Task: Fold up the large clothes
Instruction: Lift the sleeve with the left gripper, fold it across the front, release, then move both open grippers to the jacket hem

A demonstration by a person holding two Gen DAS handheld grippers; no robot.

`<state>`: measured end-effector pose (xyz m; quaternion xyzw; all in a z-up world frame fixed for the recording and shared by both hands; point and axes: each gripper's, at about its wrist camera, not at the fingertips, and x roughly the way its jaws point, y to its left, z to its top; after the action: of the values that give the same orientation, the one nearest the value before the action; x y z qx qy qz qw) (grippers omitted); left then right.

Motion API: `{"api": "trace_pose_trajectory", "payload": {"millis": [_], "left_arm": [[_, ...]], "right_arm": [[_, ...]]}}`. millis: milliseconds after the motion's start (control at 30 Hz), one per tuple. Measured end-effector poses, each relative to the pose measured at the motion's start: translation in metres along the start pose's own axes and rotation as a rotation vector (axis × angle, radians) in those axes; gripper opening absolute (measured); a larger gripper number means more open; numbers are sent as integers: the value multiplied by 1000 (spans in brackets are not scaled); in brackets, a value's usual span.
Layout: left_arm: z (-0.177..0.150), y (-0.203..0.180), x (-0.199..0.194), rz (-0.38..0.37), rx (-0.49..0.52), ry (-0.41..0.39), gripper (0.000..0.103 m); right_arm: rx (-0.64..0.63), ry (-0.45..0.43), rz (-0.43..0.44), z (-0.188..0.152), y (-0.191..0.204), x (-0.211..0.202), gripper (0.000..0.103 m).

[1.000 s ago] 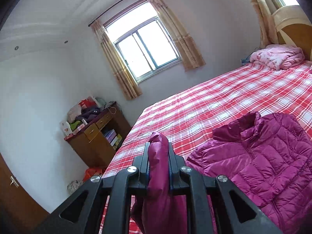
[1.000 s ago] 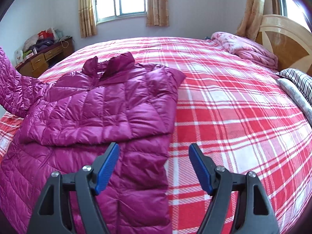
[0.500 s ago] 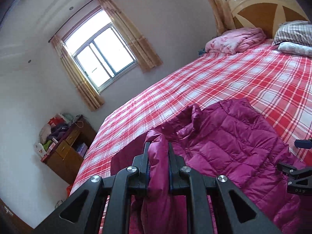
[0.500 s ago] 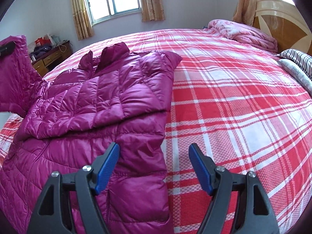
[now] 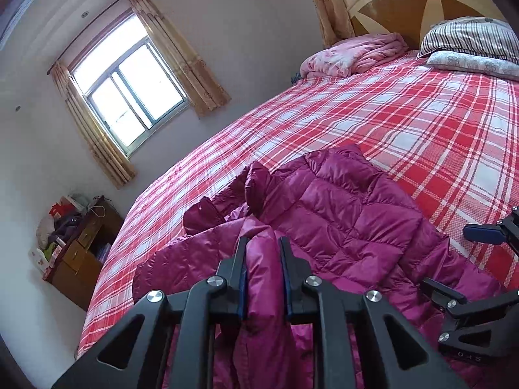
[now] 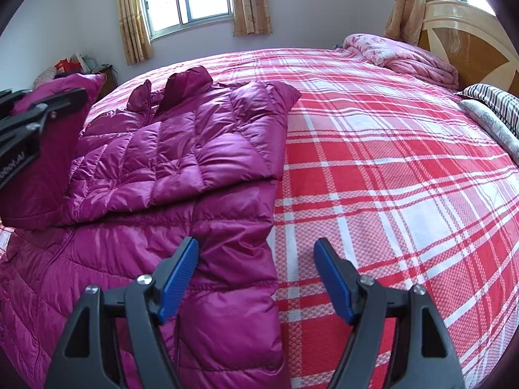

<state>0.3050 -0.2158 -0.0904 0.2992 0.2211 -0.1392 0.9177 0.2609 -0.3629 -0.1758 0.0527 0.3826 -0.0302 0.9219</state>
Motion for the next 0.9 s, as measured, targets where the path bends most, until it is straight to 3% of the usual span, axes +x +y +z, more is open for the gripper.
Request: {"api": "trace_pose_trajectory", "payload": {"millis": [33, 67, 100, 133, 167, 200, 267, 433, 600, 733, 767, 833, 900], "left_arm": [[0, -3, -1, -7, 7, -5, 25], [0, -5, -2, -7, 13, -13, 37], [0, -6, -5, -4, 17, -29, 55], [0, -6, -11, 1, 18, -54, 65], [-1, -4, -17, 15, 16, -84, 84], [-1, -2, -23, 28, 13, -111, 94], [-3, 7, -31, 36, 1, -141, 95], [-30, 67, -20, 115, -93, -82, 95], [-80, 146, 22, 204, -267, 87, 95], [-117, 189, 38, 193, -429, 195, 95], [-124, 196, 37, 191, -449, 202, 95], [-133, 200, 33, 195, -448, 197, 95], [-138, 202, 29, 210, -415, 188, 95]], "right_arm": [[0, 0, 0, 0, 0, 0, 77], [1, 0, 1, 0, 0, 0, 77], [4, 1, 2, 0, 0, 0, 77], [5, 1, 3, 0, 0, 0, 77], [7, 1, 3, 0, 0, 0, 77], [8, 1, 4, 0, -1, 0, 78], [13, 2, 7, 0, -2, -1, 79], [116, -9, 91, 6, -15, -18, 79], [159, -44, 247, 30, 14, -36, 92], [122, 32, 302, 42, 51, -10, 92], [111, 64, 295, 42, 58, 1, 87], [92, 135, 279, 40, 66, 17, 40], [81, 125, 254, 37, 65, 18, 31]]}}
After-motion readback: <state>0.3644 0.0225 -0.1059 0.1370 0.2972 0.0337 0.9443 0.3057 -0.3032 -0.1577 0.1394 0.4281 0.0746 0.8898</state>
